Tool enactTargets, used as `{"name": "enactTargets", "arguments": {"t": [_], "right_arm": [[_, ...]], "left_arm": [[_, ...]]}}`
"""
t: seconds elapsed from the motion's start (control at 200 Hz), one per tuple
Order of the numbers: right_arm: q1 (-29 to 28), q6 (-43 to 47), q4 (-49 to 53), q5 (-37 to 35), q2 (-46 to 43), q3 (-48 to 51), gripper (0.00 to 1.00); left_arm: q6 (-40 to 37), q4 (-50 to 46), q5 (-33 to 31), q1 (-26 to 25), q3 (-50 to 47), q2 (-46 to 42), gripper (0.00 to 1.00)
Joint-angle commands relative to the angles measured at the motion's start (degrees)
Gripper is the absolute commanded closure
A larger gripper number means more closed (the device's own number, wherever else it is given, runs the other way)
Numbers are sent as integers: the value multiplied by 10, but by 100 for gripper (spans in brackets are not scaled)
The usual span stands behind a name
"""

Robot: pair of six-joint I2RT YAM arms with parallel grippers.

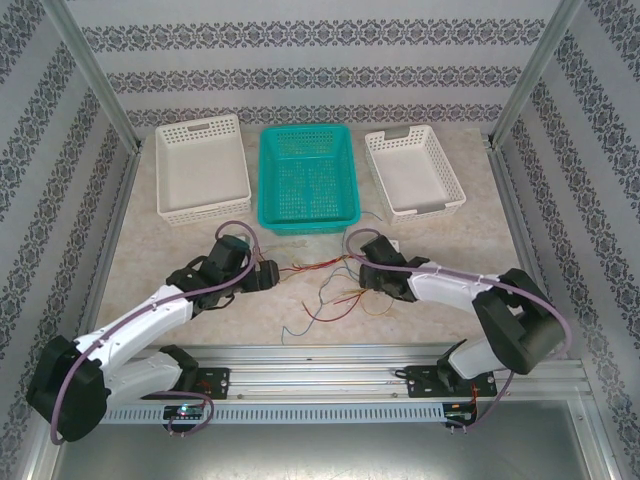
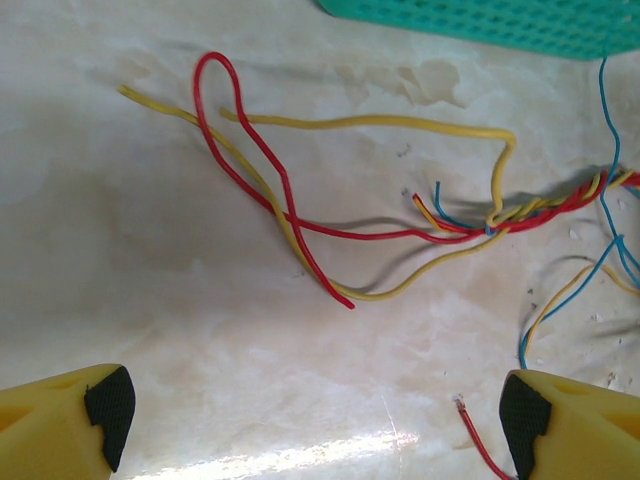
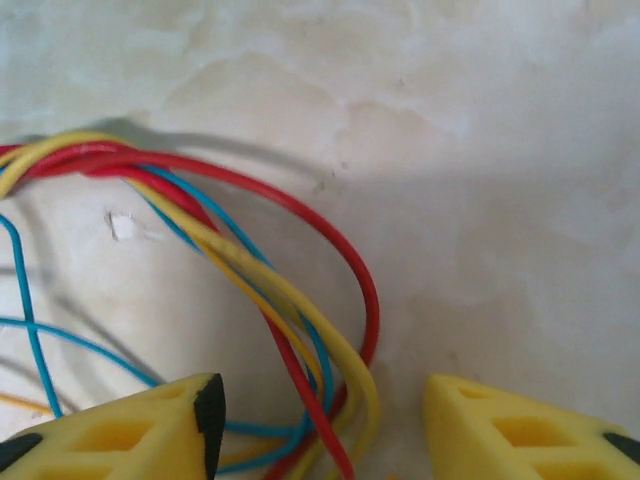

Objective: Untangle the cables

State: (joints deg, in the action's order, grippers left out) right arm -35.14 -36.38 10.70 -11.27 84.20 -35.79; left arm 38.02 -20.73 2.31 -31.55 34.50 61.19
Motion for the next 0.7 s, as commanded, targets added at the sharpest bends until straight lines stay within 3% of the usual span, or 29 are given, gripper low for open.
{"name": "enactTargets", "arguments": {"t": [0.0,0.23,0.415,0.694], "right_arm": [[-3,-4,-21,-13,33,-25,56],[-4,1,-32,-4,48,-22,73],[-4,16,-32,-1,44,-17,100],[-12,27,-13,-9,-45,-6,100]], "left_arm": [[3,17,-30,-28,-2,7,5],[18,3,-57,-46,-19,-21,5],[29,5,-52,-49,-30,-29,5],[37,14,-41,-58,-20,-24,5]]}}
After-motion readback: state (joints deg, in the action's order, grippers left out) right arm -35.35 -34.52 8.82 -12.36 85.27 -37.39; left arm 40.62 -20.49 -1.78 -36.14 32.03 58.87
